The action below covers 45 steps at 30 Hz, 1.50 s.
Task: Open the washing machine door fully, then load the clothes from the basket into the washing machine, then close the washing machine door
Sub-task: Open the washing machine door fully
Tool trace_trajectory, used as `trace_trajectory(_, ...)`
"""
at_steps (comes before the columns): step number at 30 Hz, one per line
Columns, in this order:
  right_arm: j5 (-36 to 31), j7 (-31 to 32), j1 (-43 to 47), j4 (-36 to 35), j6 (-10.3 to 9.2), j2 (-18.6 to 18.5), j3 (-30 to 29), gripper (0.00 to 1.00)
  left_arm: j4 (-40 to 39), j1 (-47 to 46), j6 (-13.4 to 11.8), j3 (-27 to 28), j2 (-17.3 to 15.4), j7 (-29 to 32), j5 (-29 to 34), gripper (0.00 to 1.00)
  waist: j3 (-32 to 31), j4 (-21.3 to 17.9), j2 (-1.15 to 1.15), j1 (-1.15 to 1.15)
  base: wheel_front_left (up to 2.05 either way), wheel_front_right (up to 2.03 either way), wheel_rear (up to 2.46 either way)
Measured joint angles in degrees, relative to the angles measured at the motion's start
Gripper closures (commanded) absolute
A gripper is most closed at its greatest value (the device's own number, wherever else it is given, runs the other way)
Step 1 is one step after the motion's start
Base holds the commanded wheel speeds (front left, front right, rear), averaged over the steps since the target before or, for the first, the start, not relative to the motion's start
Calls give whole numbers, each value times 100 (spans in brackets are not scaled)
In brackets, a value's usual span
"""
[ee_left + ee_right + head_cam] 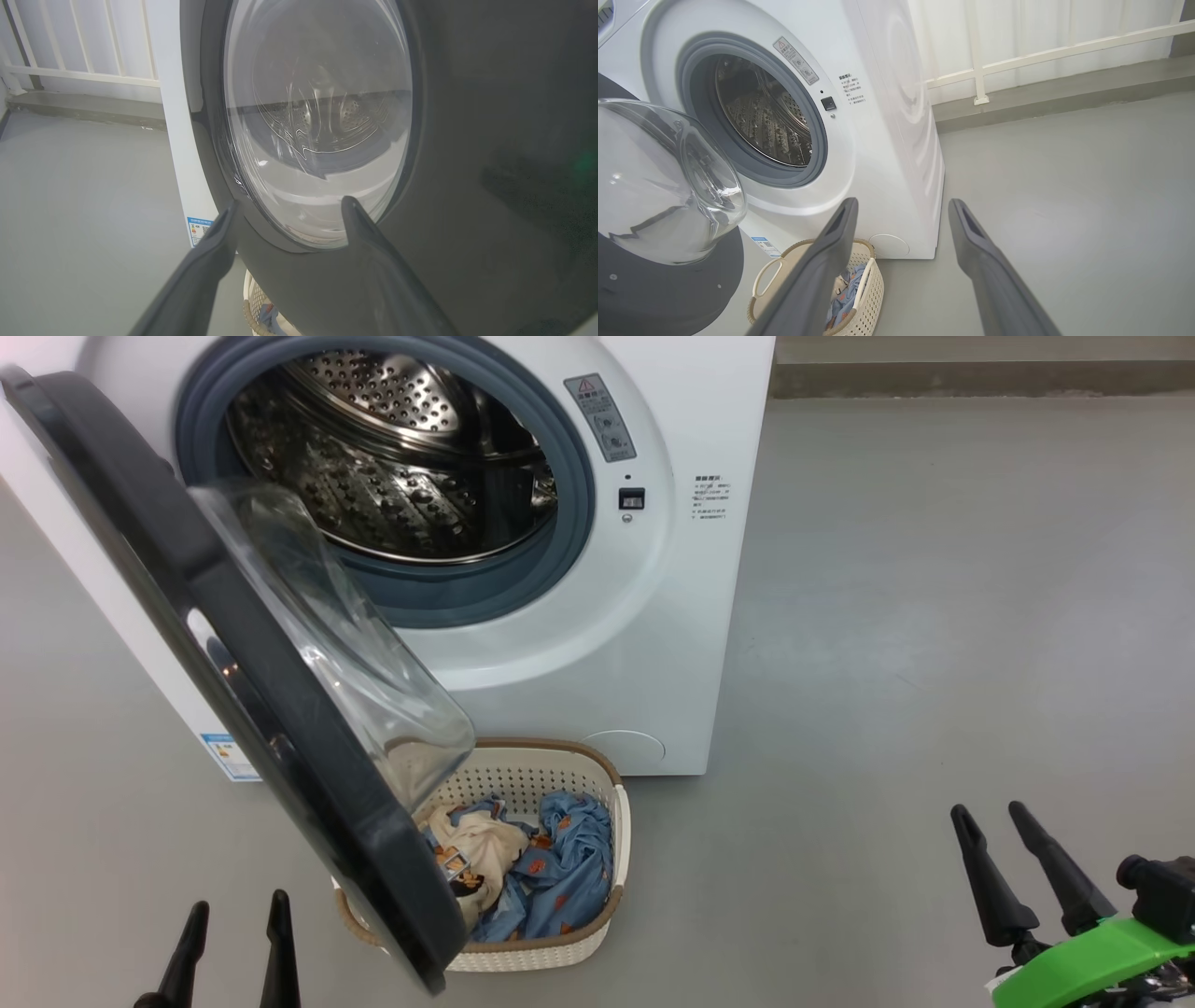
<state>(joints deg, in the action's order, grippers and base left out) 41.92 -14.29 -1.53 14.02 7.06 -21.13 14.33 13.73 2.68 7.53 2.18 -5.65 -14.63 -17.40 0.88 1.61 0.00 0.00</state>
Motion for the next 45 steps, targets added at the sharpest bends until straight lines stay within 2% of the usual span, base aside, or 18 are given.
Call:
trace_trajectory(7,-938,0,296,-155,0,331,-632,0,-1,1,0,8,7,0,1,0,8,22,0,0,0,0,0)
trace_trajectory(11,-1068,0,359,-171,0,481,-756,0,-2,1,0,22,12,0,1,0,8,20,0,0,0,0,0)
trace_trajectory(17,-1076,0,360,-171,0,506,-836,0,-26,0,0,40,29,0,0,0,19,30,0,0,0,0,0)
trace_trajectory(18,-1080,0,360,-171,0,510,-855,0,-71,-1,0,63,43,0,-2,21,20,36,0,0,0,0,0)
trace_trajectory(20,-1083,0,360,-171,0,511,-877,0,-177,-7,0,123,71,0,-19,83,21,49,0,0,0,0,0)
trace_trajectory(21,-1088,0,360,-171,0,513,-886,0,-247,-8,0,167,83,0,-20,100,20,57,0,0,0,0,0)
trace_trajectory(26,-1183,0,362,-189,0,550,-924,0,-1034,-26,0,543,104,0,-9,100,10,104,0,0,0,0,0)
trace_trajectory(27,-1183,0,362,-189,0,550,-924,0,-1034,-26,0,543,104,0,-9,100,10,104,0,0,0,0,0)
trace_trajectory(33,-1192,0,379,-241,0,560,-935,0,-2283,-31,0,556,146,-1,-36,100,10,135,0,0,0,0,0)
trace_trajectory(36,-1221,0,433,-265,0,569,-947,0,-3008,-31,0,299,154,40,-42,100,24,142,0,0,0,0,0)
trace_trajectory(40,-1314,0,433,-292,0,587,-953,0,-3925,-36,0,-324,177,347,-60,100,47,139,0,0,0,0,0)
trace_trajectory(45,-1318,0,433,-300,0,612,-953,0,-4379,-23,0,-1140,187,847,-96,100,75,115,0,0,0,0,0)
